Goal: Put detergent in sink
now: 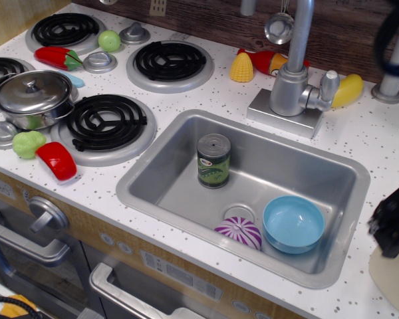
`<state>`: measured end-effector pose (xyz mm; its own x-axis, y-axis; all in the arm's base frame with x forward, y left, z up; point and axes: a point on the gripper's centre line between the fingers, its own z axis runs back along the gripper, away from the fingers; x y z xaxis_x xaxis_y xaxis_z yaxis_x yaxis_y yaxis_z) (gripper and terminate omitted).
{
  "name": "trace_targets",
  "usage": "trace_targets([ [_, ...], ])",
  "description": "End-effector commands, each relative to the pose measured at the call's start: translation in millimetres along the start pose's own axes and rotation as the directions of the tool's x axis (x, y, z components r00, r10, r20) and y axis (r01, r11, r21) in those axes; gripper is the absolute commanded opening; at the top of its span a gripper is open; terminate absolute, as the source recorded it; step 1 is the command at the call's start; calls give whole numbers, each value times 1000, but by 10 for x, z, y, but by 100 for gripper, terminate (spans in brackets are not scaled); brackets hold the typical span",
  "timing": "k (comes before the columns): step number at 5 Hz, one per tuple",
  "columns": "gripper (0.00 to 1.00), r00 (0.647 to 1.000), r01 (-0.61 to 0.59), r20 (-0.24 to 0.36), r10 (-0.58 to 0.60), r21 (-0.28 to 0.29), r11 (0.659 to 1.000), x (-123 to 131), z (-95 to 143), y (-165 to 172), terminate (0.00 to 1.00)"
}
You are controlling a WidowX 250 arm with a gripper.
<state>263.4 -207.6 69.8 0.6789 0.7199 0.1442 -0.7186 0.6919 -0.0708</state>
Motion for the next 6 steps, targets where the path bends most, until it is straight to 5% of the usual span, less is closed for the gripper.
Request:
trace_targets([
  [1, 100, 997, -79, -3, 79, -117, 990, 0, 73, -50, 0],
  [2, 0, 993, -119, -37, 115, -140, 983, -28, 34, -56, 0],
  [4, 0, 992, -40, -122, 31, -67, 997, 181, 280, 74, 0],
  [5, 0, 985, 119, -133, -113, 36, 992, 636, 574, 274, 0],
  [6, 0, 962, 262, -104, -254, 70, 963, 1077, 588, 482, 0],
])
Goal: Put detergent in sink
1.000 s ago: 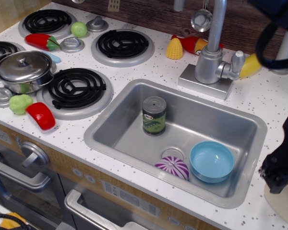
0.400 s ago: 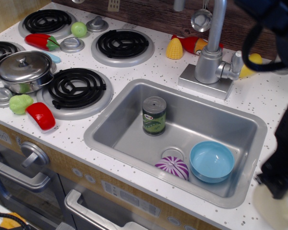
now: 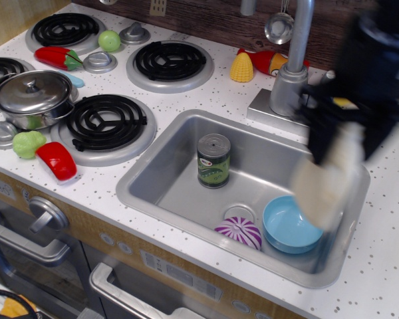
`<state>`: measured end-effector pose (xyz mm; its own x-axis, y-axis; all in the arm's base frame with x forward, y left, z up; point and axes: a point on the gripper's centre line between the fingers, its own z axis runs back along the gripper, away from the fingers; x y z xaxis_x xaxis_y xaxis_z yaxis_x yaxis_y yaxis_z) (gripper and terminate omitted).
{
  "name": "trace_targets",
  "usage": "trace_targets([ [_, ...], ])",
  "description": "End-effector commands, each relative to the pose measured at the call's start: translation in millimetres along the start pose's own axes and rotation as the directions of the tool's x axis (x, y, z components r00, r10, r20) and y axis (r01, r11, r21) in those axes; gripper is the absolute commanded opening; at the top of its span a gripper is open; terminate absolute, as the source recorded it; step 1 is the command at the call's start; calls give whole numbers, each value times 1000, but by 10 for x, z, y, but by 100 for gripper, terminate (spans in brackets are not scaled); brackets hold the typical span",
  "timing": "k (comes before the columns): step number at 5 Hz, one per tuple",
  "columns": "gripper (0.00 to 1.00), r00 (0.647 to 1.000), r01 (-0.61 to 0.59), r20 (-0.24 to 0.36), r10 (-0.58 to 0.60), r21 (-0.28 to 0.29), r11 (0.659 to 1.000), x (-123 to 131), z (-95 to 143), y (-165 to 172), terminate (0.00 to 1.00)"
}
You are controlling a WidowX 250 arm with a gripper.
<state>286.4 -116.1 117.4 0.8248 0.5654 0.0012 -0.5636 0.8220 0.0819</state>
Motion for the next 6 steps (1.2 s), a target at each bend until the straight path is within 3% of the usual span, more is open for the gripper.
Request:
trace_targets([
  [1, 0, 981, 169, 104, -164, -41, 985, 564, 117, 410, 0],
  [2, 0, 960, 242, 161, -230, -59, 968, 865, -133, 703, 0],
  [3, 0, 955, 262, 163, -249, -63, 963, 985, -371, 833, 0],
  [5, 0, 959, 221, 204, -197, -104, 970, 891, -781, 995, 0],
  [6, 100, 957, 230, 215, -197, -143, 963, 900, -948, 1015, 100],
])
